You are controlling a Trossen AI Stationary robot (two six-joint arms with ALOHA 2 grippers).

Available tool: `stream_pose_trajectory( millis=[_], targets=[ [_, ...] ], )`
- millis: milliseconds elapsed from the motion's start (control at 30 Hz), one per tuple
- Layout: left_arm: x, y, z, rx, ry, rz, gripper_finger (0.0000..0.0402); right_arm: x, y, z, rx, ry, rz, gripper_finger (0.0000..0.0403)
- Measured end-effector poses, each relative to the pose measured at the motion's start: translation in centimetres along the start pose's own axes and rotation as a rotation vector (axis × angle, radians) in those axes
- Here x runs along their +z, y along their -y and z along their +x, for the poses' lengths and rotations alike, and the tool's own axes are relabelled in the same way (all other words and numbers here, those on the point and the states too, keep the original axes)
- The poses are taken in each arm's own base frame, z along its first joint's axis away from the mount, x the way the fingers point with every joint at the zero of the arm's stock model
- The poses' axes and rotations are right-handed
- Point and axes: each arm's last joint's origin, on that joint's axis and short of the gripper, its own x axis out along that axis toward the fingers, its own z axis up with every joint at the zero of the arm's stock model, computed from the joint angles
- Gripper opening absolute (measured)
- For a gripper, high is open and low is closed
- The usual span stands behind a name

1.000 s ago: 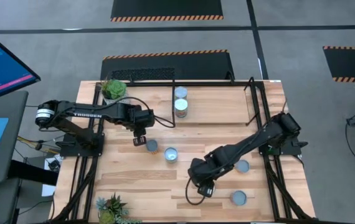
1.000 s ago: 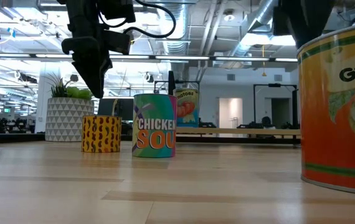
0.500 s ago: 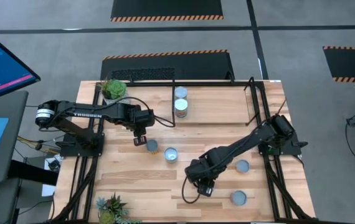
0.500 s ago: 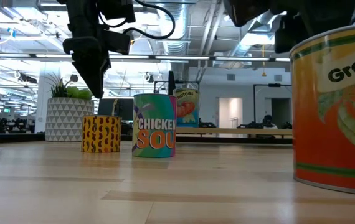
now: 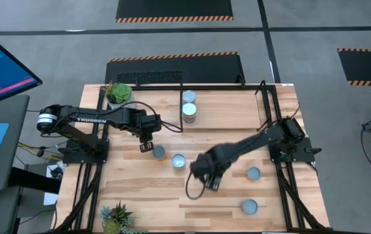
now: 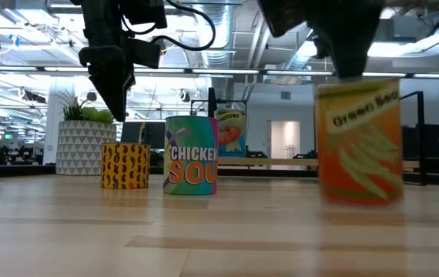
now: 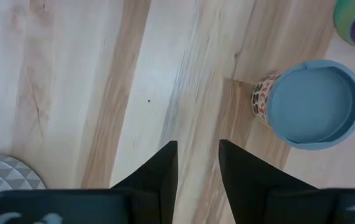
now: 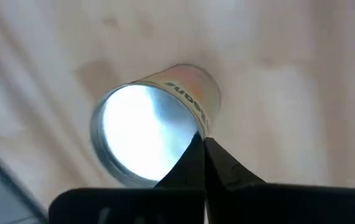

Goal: Pick and place cans onto a shelf
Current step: Put the canned green beans on the shelf

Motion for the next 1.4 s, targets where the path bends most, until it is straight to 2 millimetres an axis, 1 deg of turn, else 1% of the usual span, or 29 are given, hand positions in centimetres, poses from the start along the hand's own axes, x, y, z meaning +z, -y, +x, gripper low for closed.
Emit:
stream_pose_trajectory(
  millis=[133, 200, 267, 300, 367, 433, 500, 567, 600, 700, 833, 900, 967, 1033, 1100, 1233, 1400],
  targets=[
    [-0.1, 0.0, 0.0, 0.001, -0.008, -0.009, 0.0105, 0.4, 2.4, -3.9, -0.147, -0.015, -0.006, 0.0004],
    [-0.1, 0.0, 0.0, 0.002, -0.010, -0.018, 0.0105, 1.1, 3.5, -5.8, -0.154, 0.071, -0.033, 0.0003],
    [-0.1, 0.0, 0.0, 0.008, -0.010, -0.026, 0.0105, 1.4, 5.1, -8.2, -0.156, 0.198, -0.031, 0.0003],
    [-0.1, -0.1, 0.0, 0.015, -0.012, -0.032, 0.0105, 1.6, 6.1, -9.1, -0.198, 0.243, -0.014, 0.0003],
    [-0.3, -0.1, 0.0, 0.020, -0.028, -0.037, 0.0105, 1.4, 8.5, -10.7, -0.275, 0.290, 0.046, 0.0002],
    [-0.5, -0.2, -0.1, 0.024, -0.043, -0.036, 0.0105, 1.5, 10.9, -11.8, -0.319, 0.349, 0.091, 0.0002],
    [-0.6, -0.2, -0.1, 0.029, -0.057, -0.033, 0.0105, 0.7, 13.4, -13.9, -0.338, 0.424, 0.148, 0.0001],
    [-0.8, -0.2, -0.1, 0.032, -0.071, -0.033, 0.0105, -0.6, 16.2, -15.6, -0.380, 0.451, 0.228, 0.0001],
    [-0.8, -0.2, -0.1, 0.034, -0.069, -0.036, 0.0105, -0.9, 17.5, -16.0, -0.391, 0.448, 0.249, 0.0001],
    [-0.7, -0.2, -0.1, 0.036, -0.060, -0.058, 0.0105, -0.6, 20.4, -16.6, -0.411, 0.464, 0.269, 0.0001],
    [-0.6, -0.3, -0.1, 0.063, -0.051, -0.079, 0.0105, -0.1, 23.7, -17.0, -0.333, 0.466, 0.252, 0.0000],
    [-0.6, -0.3, -0.1, 0.067, -0.050, -0.079, 0.0105, 1.1, 25.1, -16.2, -0.279, 0.445, 0.204, 0.0000],
    [-0.6, -0.3, -0.1, 0.069, -0.049, -0.078, 0.0105, 2.7, 26.0, -15.2, -0.234, 0.432, 0.149, 0.0000],
    [-0.6, -0.3, -0.1, 0.068, -0.046, -0.064, 0.0105, 3.8, 27.1, -14.2, -0.194, 0.407, 0.115, 0.0000],
    [-0.6, -0.3, -0.1, 0.068, -0.047, -0.048, 0.0105, 4.8, 27.7, -13.1, -0.177, 0.373, 0.086, 0.0000],
    [-0.6, -0.3, -0.1, 0.068, -0.045, -0.062, 0.0105, 6.9, 28.8, -10.1, -0.139, 0.273, 0.056, 0.0000],
    [-0.5, -0.3, -0.1, 0.068, -0.042, -0.077, 0.0105, 9.0, 29.3, -7.5, -0.064, 0.232, 0.044, 0.0000]
  ],
)
